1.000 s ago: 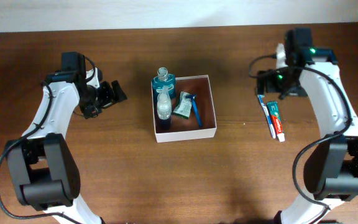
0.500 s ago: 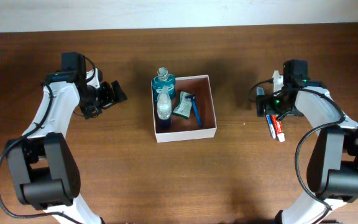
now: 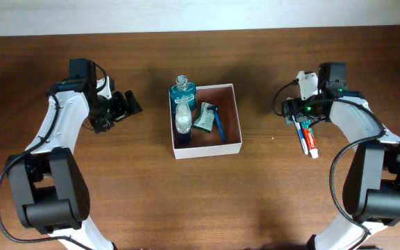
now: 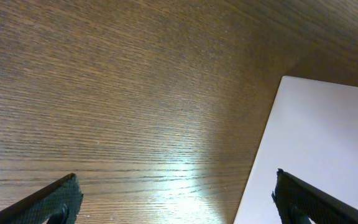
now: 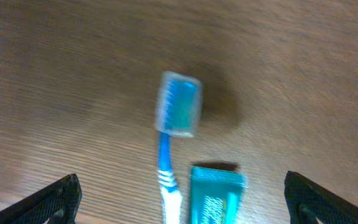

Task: Pack container
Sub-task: 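Return the right gripper to the toothbrush and grasp it, then carry the blue toothbrush into the box and release it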

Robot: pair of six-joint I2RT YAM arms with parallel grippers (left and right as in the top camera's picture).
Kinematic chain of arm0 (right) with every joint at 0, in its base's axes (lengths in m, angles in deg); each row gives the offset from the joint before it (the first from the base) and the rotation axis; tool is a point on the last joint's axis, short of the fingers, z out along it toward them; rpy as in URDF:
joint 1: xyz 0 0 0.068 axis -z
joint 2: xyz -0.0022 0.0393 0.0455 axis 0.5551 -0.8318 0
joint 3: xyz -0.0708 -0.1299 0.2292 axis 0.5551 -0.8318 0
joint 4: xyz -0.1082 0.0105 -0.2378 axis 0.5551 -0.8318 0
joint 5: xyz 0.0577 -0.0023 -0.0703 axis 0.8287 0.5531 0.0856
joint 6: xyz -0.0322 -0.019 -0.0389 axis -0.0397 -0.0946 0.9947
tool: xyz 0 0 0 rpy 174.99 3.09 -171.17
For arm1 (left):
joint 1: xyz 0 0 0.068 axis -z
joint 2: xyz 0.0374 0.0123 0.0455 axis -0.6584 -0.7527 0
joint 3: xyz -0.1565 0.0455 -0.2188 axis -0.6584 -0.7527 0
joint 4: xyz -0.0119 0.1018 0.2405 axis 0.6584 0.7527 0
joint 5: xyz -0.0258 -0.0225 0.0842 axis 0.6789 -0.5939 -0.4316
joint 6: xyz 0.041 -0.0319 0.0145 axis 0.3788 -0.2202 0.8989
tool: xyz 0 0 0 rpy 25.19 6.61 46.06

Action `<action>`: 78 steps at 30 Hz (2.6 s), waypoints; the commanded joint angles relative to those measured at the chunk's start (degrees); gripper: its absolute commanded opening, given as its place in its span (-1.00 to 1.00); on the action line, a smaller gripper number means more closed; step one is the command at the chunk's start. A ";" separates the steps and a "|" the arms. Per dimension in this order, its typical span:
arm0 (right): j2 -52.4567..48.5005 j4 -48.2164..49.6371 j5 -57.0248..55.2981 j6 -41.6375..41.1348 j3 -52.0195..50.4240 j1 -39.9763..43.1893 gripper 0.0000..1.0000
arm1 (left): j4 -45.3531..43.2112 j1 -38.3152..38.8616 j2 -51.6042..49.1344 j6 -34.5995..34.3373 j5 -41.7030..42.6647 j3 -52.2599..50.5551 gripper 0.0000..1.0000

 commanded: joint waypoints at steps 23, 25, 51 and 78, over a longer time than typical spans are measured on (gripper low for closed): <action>-5.29 -5.09 4.55 3.78 -0.11 -1.36 -0.34 | -0.04 -0.13 -0.52 0.66 -0.15 -0.26 0.99; -5.27 -5.31 4.57 3.78 -0.11 -1.36 -0.34 | -0.04 -0.13 -0.52 0.66 -0.17 -0.26 0.99; -2.73 -26.97 17.66 -15.87 25.44 -4.44 -0.86 | -0.04 -0.13 -0.52 0.68 -0.15 -0.28 0.99; -2.80 -24.98 13.46 -18.12 30.29 -26.56 -0.82 | -0.04 -0.13 -0.52 0.66 -0.17 -0.26 0.99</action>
